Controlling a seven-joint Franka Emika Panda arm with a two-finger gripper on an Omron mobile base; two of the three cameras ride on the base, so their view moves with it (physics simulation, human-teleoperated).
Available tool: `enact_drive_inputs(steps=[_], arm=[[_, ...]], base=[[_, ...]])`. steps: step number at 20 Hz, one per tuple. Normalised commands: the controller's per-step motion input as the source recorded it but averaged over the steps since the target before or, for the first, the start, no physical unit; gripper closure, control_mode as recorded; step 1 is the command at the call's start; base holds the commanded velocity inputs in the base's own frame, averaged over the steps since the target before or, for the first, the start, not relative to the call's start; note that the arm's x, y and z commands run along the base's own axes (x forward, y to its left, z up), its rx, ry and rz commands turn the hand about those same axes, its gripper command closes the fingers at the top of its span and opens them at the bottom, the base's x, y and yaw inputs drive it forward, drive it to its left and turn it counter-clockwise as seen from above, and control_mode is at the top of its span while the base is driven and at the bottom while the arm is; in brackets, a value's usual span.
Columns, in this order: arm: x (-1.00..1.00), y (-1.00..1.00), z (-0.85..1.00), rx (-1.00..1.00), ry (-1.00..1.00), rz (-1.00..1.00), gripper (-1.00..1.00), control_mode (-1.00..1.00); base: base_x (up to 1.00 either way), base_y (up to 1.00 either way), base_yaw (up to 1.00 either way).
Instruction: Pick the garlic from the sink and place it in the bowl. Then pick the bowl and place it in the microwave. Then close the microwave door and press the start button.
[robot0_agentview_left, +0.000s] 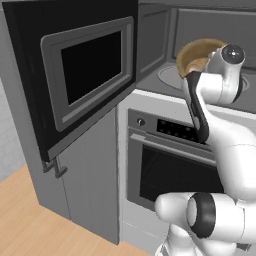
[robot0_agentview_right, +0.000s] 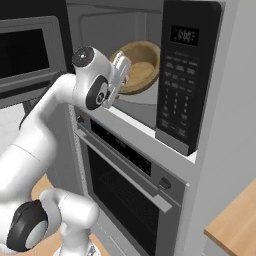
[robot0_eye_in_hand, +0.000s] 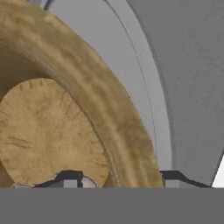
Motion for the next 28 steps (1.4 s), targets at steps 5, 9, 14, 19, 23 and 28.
enact_drive_inputs(steps=[5, 9, 14, 19, 23, 28], arm=[[0.52, 0.03, 0.02, 0.0, -0.18, -0.06, -1.0, -1.0], [-0.62, 0.2, 0.13, -0.01, -0.53, -0.01, -1.0, -1.0], [-1.0, 0.36, 0.2, -0.01, -0.54, 0.0, -1.0, -1.0], [-1.0, 0.33, 0.39, -0.08, -0.4, 0.08, -1.0, -1.0], [-1.0, 0.42, 0.44, -0.18, 0.05, 0.29, -1.0, -1.0], [-1.0, 0.3, 0.41, -0.18, 0.07, 0.33, -1.0, -1.0]], base=[[0.0, 0.0, 0.0], [0.0, 0.0, 0.0], [0.0, 0.0, 0.0], [0.0, 0.0, 0.0], [0.0, 0.0, 0.0], [0.0, 0.0, 0.0]])
